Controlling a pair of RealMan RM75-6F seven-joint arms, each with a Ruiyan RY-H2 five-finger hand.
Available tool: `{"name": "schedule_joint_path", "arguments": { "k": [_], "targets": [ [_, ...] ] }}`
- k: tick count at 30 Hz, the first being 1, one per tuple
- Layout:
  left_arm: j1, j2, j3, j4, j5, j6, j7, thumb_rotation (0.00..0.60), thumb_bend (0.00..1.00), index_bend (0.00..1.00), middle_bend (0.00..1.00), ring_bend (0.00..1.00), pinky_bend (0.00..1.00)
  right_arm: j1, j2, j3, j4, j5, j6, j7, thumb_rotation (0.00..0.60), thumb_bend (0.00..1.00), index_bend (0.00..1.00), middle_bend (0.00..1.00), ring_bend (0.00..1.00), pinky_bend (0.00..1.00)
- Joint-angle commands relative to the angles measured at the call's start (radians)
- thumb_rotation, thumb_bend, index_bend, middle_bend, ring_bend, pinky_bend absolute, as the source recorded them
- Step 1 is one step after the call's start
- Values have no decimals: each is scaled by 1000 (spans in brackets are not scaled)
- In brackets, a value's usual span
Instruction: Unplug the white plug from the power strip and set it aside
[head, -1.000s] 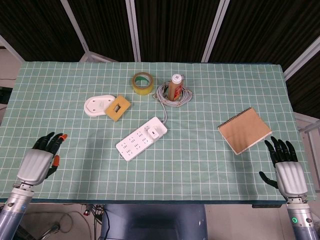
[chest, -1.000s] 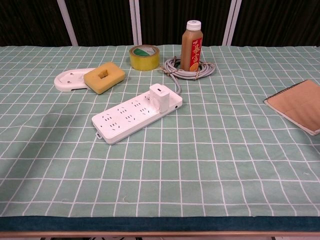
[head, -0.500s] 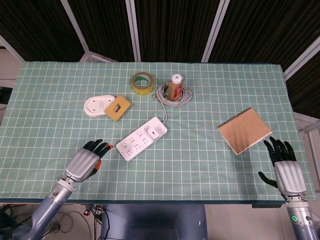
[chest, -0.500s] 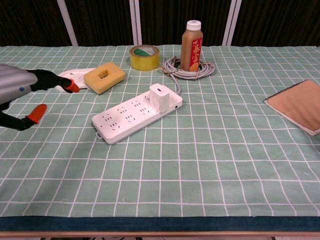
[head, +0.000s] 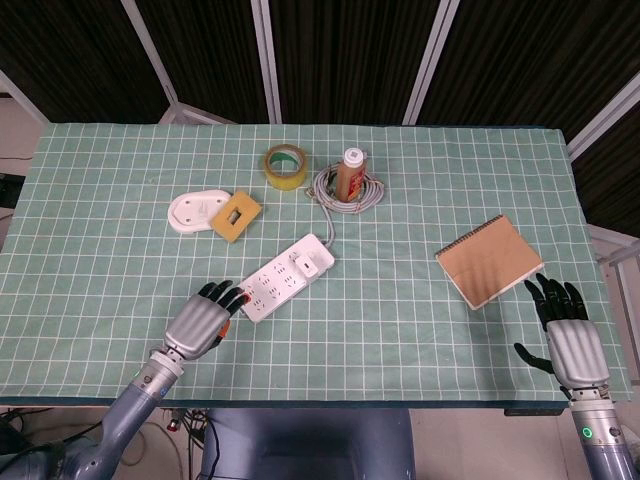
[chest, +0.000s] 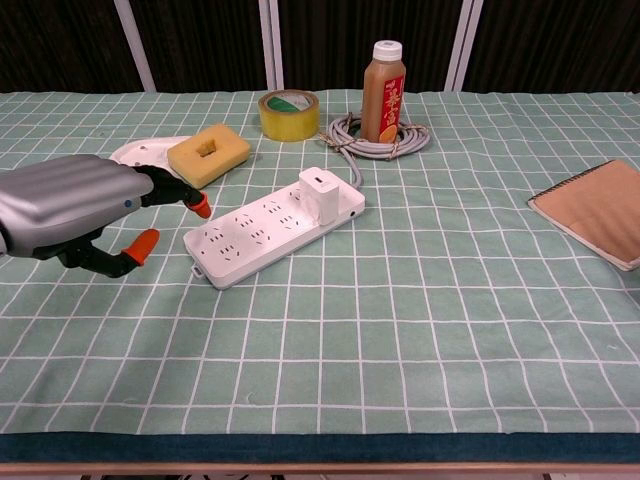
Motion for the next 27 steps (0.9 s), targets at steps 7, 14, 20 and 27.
{"name": "schedule_joint_path", "arguments": {
  "k": [7, 14, 20, 27],
  "targets": [
    [-38, -41, -4, 40, -61, -19, 57, 600, 666, 263, 208, 113, 206, 6, -6, 3, 14, 11, -12, 10, 600, 280, 0, 0, 0, 10],
    [-68, -74, -7, 71, -102, -37, 73, 600, 666, 262, 208, 113, 206, 16, -7, 9, 17, 21, -27, 4, 600, 280, 0, 0, 0, 11],
    [-88, -112, -1, 104, -135, -50, 75, 600, 666, 263, 208, 113, 206, 32, 2, 19, -9, 16, -34, -22, 600, 280, 0, 0, 0, 12],
    [-110, -144, -3, 141, -165, -58, 67, 600, 667, 263, 208, 113, 206, 82, 31, 38, -99, -48, -31, -90, 600, 280, 0, 0, 0, 51]
  ]
}}
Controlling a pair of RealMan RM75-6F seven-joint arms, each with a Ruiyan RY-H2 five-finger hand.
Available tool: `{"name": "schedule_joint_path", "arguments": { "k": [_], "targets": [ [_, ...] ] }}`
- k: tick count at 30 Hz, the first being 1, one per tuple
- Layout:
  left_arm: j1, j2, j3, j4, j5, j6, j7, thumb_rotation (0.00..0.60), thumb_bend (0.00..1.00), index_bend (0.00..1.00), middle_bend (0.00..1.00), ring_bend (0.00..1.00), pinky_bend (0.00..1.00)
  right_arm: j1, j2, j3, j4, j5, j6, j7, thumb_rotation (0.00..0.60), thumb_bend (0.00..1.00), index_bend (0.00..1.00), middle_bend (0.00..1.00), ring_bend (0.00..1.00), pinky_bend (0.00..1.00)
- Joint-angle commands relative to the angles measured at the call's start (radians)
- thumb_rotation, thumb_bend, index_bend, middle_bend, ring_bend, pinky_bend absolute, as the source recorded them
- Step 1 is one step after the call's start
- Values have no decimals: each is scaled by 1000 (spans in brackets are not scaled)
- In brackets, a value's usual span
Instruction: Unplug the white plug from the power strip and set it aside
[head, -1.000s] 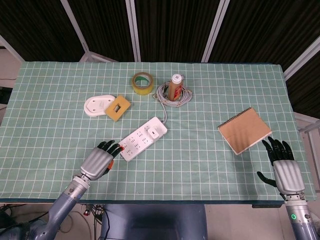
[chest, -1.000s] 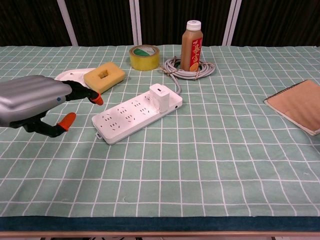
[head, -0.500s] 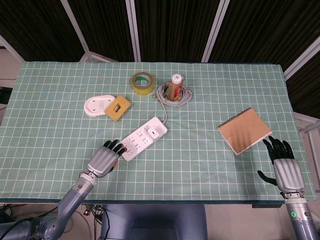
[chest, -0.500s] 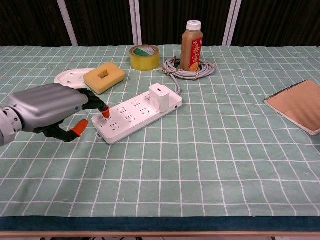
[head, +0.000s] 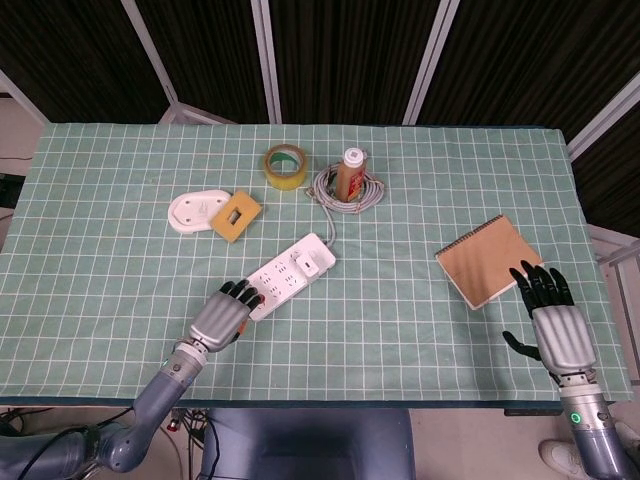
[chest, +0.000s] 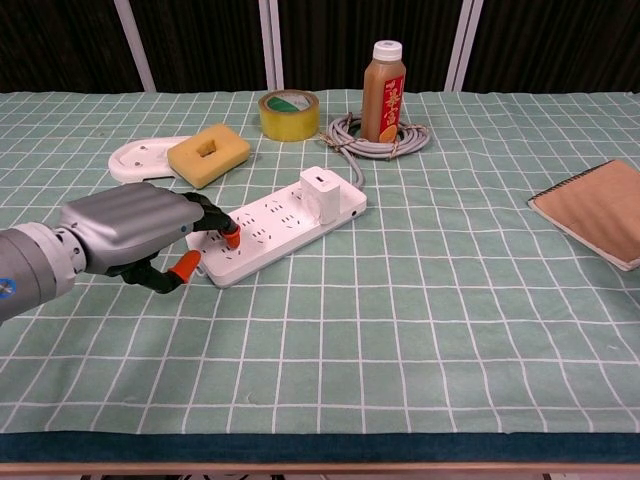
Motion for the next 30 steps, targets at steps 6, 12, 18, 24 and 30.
{"name": "schedule_joint_path", "arguments": {
  "k": [6, 12, 18, 24, 30],
  "targets": [
    [-22, -24, 3, 27, -19, -11, -12, 600, 666, 263, 208, 113, 206, 92, 31, 28, -160, -96, -36, -147, 600, 280, 0, 0, 0, 52],
    [-27, -32, 9, 30, -22, -1, -23, 600, 660, 249, 199, 113, 212, 168, 21, 61, -286, -122, -107, -292, 600, 280, 0, 0, 0, 65],
    [-19, -32, 21, 47, -20, 17, -55, 600, 657, 223, 194, 113, 230, 226, -10, 91, -389, -79, -182, -438, 600, 279, 0, 0, 0, 83],
    [-21, -33, 34, 71, -17, 7, -89, 600, 657, 227, 196, 113, 234, 251, -35, 109, -432, -16, -213, -519, 600, 280, 0, 0, 0, 87],
    [-27, -41, 42, 90, -9, 0, -115, 600, 657, 244, 207, 113, 235, 278, -54, 115, -455, 26, -241, -576, 600, 280, 0, 0, 0, 93]
  ]
}}
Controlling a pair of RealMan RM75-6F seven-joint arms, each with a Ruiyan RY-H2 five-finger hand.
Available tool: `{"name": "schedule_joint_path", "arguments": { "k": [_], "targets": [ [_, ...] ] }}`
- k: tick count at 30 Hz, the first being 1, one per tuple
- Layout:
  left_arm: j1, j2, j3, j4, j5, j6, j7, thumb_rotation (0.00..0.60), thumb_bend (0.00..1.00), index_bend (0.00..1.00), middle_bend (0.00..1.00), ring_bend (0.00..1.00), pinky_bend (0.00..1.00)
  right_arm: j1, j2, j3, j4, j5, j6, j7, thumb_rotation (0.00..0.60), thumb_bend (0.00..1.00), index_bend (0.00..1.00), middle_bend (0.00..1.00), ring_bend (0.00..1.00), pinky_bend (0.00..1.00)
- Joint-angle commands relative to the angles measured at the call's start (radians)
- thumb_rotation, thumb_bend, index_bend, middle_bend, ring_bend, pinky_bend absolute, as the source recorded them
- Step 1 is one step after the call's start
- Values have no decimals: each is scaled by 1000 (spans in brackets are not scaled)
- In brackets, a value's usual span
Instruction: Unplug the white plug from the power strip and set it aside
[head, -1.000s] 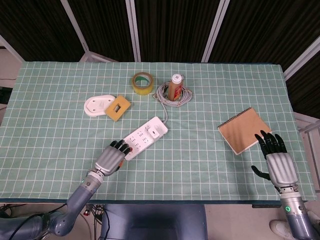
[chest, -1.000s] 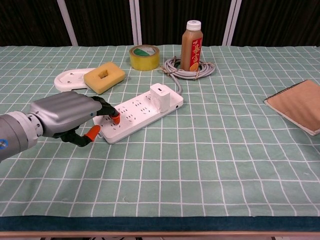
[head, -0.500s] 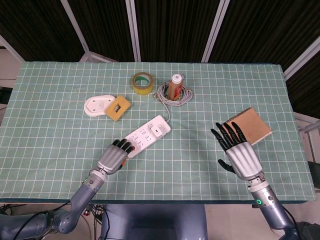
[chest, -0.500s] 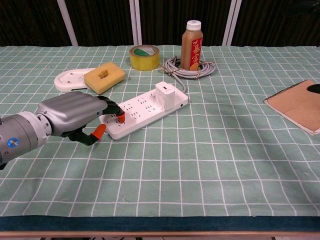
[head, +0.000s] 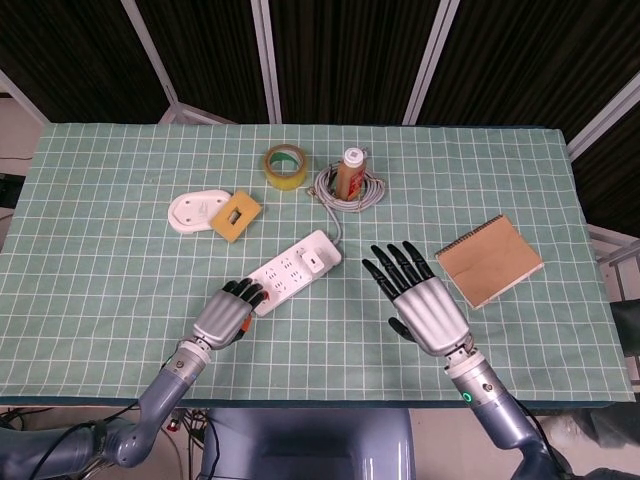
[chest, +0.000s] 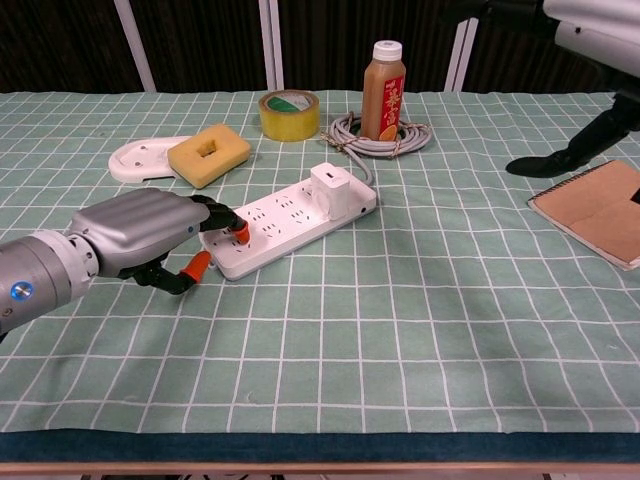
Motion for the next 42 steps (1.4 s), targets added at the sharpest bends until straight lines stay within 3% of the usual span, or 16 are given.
{"name": "schedule_joint_path", "arguments": {
  "k": [1, 14, 18, 28, 42],
  "targets": [
    [-2, -4, 2, 6, 2, -1, -6, 600, 657, 250, 212, 113, 235, 17, -13, 4, -11, 18, -16, -29, 600, 280, 0, 1, 0, 97],
    [-12, -20, 12, 28, 0, -3, -10, 600, 657, 282, 229, 113, 235, 118, -95, 34, 39, 91, -113, -92, 600, 279, 63, 122, 111, 163],
    [-15, -25, 13, 32, 1, -3, -16, 600, 657, 283, 229, 113, 235, 183, -155, 61, 106, 173, -175, -130, 600, 280, 64, 134, 124, 163],
    [-21, -26, 21, 40, 5, 1, -31, 600, 657, 283, 228, 113, 235, 284, -278, 72, 243, 322, -208, -203, 600, 279, 98, 155, 153, 189],
    [-31, -26, 22, 49, 0, 0, -46, 600, 655, 282, 227, 113, 235, 393, -419, 67, 456, 410, -233, -184, 600, 279, 229, 241, 246, 214]
  ]
}}
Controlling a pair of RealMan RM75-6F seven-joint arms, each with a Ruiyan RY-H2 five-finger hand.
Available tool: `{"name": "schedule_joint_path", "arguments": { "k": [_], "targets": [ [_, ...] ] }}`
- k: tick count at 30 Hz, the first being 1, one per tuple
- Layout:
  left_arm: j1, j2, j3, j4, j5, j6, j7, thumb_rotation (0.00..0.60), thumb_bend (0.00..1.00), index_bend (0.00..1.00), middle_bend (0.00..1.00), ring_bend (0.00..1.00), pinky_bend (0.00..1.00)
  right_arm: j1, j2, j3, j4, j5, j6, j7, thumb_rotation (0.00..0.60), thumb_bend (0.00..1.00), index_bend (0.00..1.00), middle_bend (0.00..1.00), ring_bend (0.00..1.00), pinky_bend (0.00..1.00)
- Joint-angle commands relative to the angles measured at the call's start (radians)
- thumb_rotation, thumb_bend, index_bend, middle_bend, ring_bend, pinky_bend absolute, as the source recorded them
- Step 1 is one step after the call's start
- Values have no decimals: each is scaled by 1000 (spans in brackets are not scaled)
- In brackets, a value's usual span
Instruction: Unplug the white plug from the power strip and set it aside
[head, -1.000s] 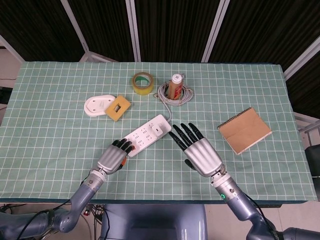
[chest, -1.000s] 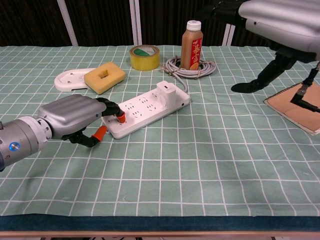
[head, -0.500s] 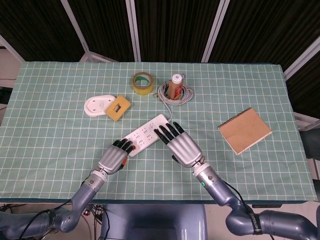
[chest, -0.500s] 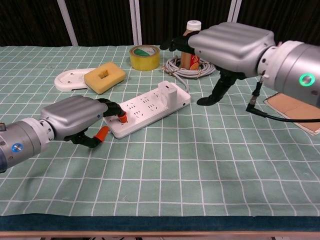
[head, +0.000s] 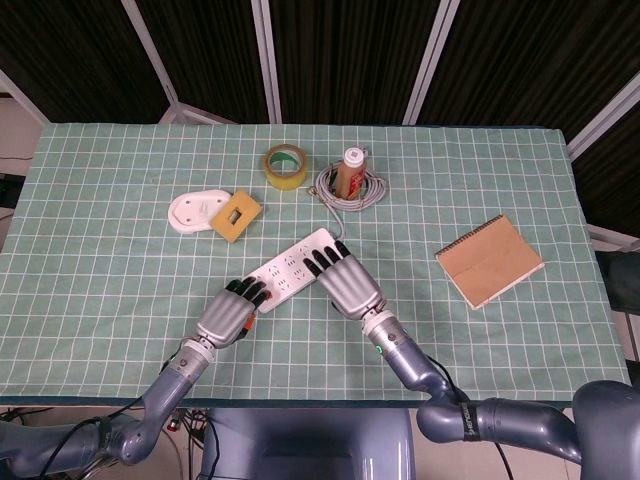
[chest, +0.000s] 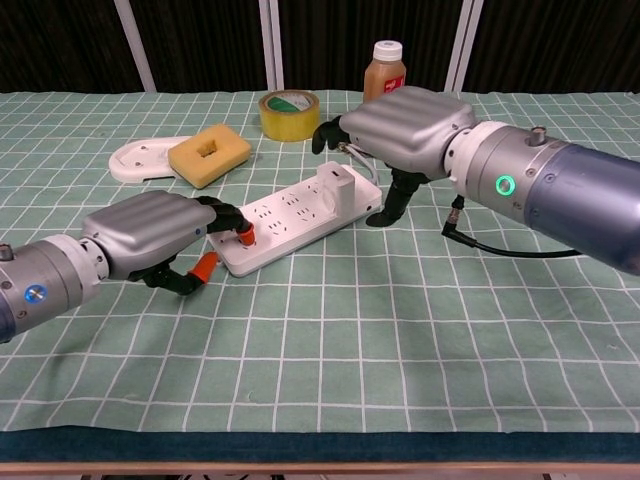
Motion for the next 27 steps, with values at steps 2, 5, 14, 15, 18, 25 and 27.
{"name": "schedule_joint_path", "arguments": {
  "k": [2, 5, 14, 15, 18, 25, 27],
  "targets": [
    [-2, -2, 1, 3, 0, -1, -3, 600, 655, 283, 227, 113, 235, 34, -40, -2, 59, 17, -12, 15, 600, 279, 234, 240, 246, 224],
    [-4, -3, 2, 5, 3, -1, -7, 600, 655, 283, 227, 113, 235, 53, -64, -3, 98, 22, -17, 29, 600, 279, 236, 241, 246, 225],
    [-5, -4, 7, 21, 1, -6, -24, 600, 655, 282, 225, 113, 235, 99, -121, 5, 193, 19, -15, 71, 600, 279, 237, 241, 246, 239],
    [-5, -3, 7, 22, 1, -7, -26, 600, 655, 282, 225, 113, 235, 102, -123, 5, 198, 19, -14, 71, 600, 279, 237, 241, 246, 239],
    [-7, -2, 7, 22, 4, -7, -33, 600, 655, 282, 224, 113, 235, 114, -135, 9, 216, 23, -8, 73, 600, 279, 237, 241, 245, 239],
    [-12, -1, 7, 22, 6, -11, -37, 600, 655, 282, 224, 113, 235, 143, -148, 16, 251, 56, -17, 50, 600, 279, 237, 241, 246, 239],
    [-13, -2, 7, 22, 5, -11, -38, 600, 655, 282, 223, 113, 235, 149, -153, 15, 265, 73, -24, 41, 600, 279, 237, 241, 246, 239]
  ]
}}
